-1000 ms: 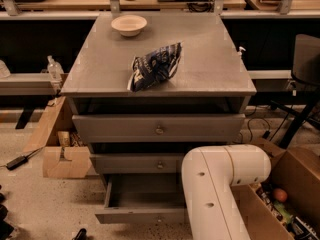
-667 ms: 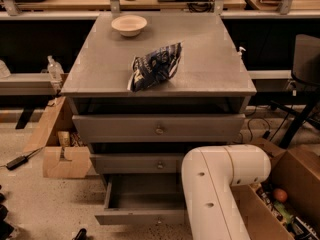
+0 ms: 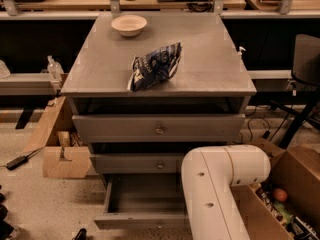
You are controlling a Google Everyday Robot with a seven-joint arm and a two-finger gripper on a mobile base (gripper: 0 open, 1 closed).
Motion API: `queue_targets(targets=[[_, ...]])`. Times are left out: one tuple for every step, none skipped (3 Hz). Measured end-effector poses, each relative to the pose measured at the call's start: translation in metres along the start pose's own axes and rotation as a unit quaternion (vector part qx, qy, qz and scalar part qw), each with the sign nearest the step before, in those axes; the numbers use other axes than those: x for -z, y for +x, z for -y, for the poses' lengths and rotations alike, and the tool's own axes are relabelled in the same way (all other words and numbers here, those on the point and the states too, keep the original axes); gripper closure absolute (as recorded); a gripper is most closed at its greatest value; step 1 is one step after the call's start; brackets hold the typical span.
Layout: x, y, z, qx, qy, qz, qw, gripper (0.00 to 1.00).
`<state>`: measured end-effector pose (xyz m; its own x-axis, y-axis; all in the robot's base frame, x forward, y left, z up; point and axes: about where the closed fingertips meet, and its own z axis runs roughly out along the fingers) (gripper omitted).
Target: Open bottom drawer
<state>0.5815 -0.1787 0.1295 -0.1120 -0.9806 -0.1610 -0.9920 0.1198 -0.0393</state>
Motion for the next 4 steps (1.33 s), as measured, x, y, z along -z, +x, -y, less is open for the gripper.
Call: queue_targets(targets=[[-0.0015, 0.0, -0.002, 0.0, -0.002, 0.0, 1.0, 0.18], [-0.003, 0.0001, -0.004, 0.0, -0.003, 0.0, 1.0, 0.41], [-0.0045, 0.0, -0.0058, 0.0, -0.005, 0.0, 1.0, 0.64], [-0.0059, 0.0001, -0.0077, 0.0, -0.007, 0.0, 1.0, 0.87]])
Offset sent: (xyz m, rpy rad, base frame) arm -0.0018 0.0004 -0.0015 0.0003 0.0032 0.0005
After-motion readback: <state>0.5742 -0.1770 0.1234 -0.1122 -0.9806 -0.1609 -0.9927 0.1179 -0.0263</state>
